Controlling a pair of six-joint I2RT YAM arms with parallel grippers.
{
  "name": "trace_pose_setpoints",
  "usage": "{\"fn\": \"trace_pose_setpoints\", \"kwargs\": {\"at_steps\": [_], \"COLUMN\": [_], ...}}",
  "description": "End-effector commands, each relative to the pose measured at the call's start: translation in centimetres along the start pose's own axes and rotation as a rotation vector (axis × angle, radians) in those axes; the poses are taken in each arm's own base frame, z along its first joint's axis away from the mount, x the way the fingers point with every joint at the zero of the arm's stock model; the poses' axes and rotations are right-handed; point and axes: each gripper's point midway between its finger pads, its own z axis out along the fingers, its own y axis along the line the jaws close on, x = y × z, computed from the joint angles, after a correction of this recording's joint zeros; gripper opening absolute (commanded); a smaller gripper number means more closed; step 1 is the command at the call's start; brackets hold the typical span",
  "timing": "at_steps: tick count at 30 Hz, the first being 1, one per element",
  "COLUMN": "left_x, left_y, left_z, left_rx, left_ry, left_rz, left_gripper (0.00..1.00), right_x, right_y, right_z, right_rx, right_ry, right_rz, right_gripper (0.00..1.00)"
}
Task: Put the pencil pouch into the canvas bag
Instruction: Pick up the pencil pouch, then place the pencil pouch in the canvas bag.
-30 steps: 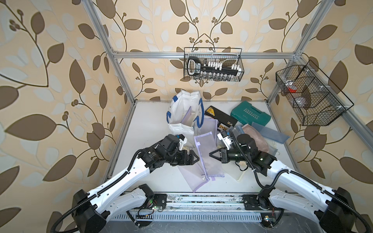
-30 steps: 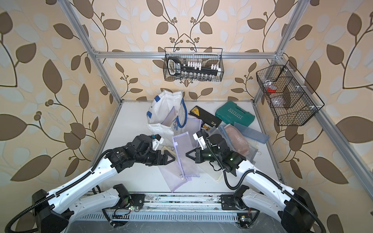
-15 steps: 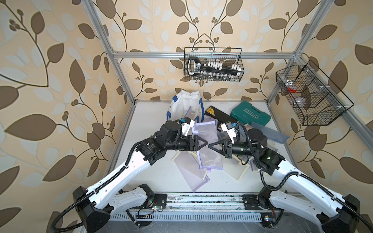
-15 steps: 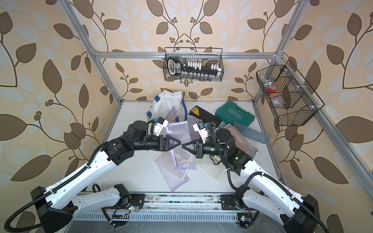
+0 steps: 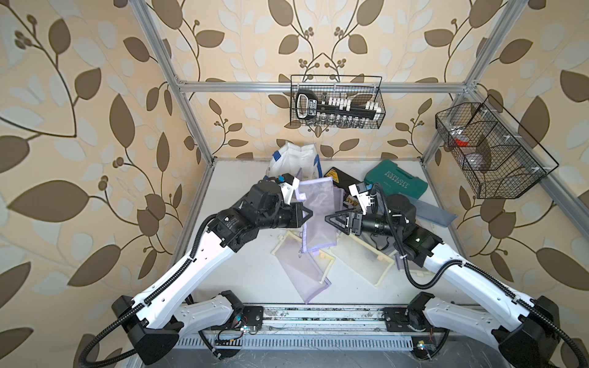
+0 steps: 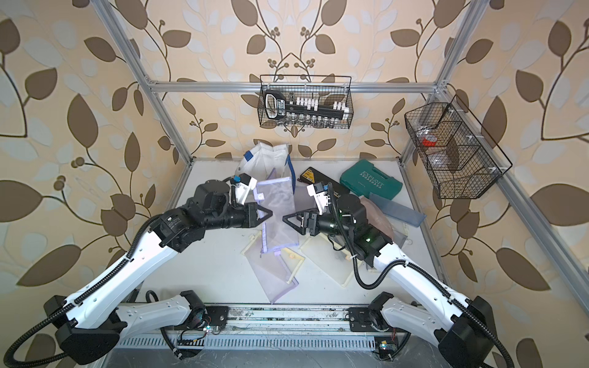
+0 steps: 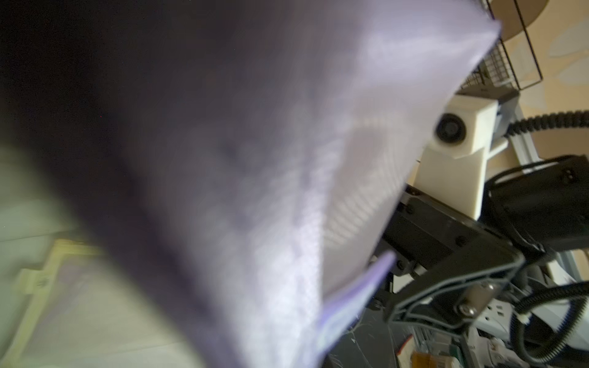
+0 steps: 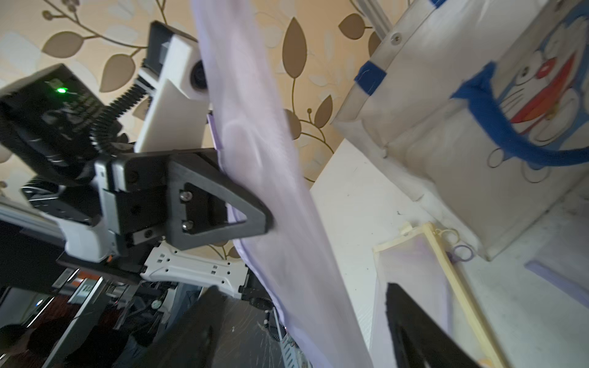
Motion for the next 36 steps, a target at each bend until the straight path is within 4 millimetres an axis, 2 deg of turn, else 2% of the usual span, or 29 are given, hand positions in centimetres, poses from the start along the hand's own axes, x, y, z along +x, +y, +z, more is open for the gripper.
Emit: {"fn": "trace_pose_setpoints", "kwargs": {"at_steps": [1,4,7,8,11,14,16,20,24,29,32,36], "left_x": [-3.1,-7.1,-11.5,-12.9,-17.0,-19.8,-20.8,-20.9,-20.4,-18.4,-16.2,-14.9], "left_y": [3.5,5.3,5.8,6.3,6.1,6.5,6.9,9.1,11.0,13.0,14.9,16.4], "left_z": [-2.5,-3.6,-4.7,-3.9,-4.1,-3.7,-2.6,-0.4,0.9,2.7,4.7,6.6], "left_rx": [-0.271,-0.431,-0.544,-0.591,-0.661,-0.732,-0.750,-0.826,-0.886,-0.906,-0.920,-0.936], "left_ry": [-0.048,-0.102,-0.187,-0.199,-0.295,-0.355,-0.361,-0.335,-0.326,-0.252,-0.169,-0.090], "left_rz": [0.090,0.122,0.158,0.171,0.203,0.215,0.220,0.220,0.259,0.263,0.245,0.239], "left_gripper": [0.00,0.00,0.00,0.00,0.00,0.00,0.00,0.00,0.00,0.00,0.00,0.00], "right_x": [-0.5,-0.2,0.6,0.8,0.9,0.9,0.9,1.0,1.4,1.6,1.6,1.3], "right_y": [-3.4,-6.0,-8.0,-8.2,-7.9,-7.7,-7.6,-7.5,-7.5,-7.7,-7.7,-7.7], "right_z": [-0.9,-1.3,-1.5,-1.5,-1.3,-1.5,-1.7,-2.3,-2.7,-2.9,-2.6,-2.1], "right_rx": [0.230,0.367,0.450,0.458,0.439,0.438,0.442,0.456,0.459,0.466,0.461,0.452], "right_ry": [0.017,0.068,0.119,0.128,0.130,0.130,0.137,0.139,0.143,0.141,0.145,0.147], "right_rz": [-0.017,-0.002,0.029,0.038,0.049,0.053,0.050,0.046,0.053,0.050,0.051,0.046], "right_gripper": [1.00,1.00,0.99,1.00,0.99,0.99,0.99,0.99,0.99,0.99,0.99,0.99]}}
